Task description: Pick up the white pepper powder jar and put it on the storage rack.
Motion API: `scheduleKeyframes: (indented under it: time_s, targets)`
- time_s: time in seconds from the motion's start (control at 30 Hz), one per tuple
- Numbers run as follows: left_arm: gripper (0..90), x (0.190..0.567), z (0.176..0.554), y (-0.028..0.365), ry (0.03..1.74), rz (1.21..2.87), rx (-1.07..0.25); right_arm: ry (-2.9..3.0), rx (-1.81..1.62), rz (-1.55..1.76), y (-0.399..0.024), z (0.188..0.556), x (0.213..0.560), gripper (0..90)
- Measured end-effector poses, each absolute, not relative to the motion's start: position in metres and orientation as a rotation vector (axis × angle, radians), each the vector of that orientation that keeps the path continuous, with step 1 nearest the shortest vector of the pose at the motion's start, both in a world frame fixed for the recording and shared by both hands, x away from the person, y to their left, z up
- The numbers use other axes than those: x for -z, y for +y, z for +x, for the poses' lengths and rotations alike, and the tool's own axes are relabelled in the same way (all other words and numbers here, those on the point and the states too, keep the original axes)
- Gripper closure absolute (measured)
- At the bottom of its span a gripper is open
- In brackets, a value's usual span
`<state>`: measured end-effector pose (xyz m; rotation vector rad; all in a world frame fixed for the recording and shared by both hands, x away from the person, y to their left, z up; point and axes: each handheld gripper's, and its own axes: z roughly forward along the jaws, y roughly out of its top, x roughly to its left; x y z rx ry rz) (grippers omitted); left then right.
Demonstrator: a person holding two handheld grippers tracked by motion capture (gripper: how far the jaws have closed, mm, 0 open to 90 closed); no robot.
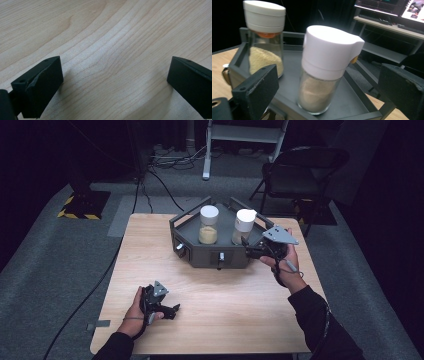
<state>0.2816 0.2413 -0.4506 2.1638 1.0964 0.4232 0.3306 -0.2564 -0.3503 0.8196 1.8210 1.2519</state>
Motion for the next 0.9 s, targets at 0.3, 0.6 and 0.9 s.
scheduleKeyframes:
  time_s: [0.3, 0.6, 0.9]
  targets:
    - [0.0, 0.451, 0.282, 0.241, 1.096, 2.164, -0.423, 1.824, -1.228, 0.753, -0.258, 0.316, 0.359, 2.5]
    - [0.0, 0.451, 0.281, 0.241, 1.098, 2.162, -0.422, 1.856, -1.204, 0.695, -0.259, 0.304, 0.372, 2.3]
    - [0.0, 0.451, 0.282, 0.241, 1.098, 2.162, -0.422, 1.875, -1.197, 0.681, -0.261, 0.296, 0.382, 2.3]
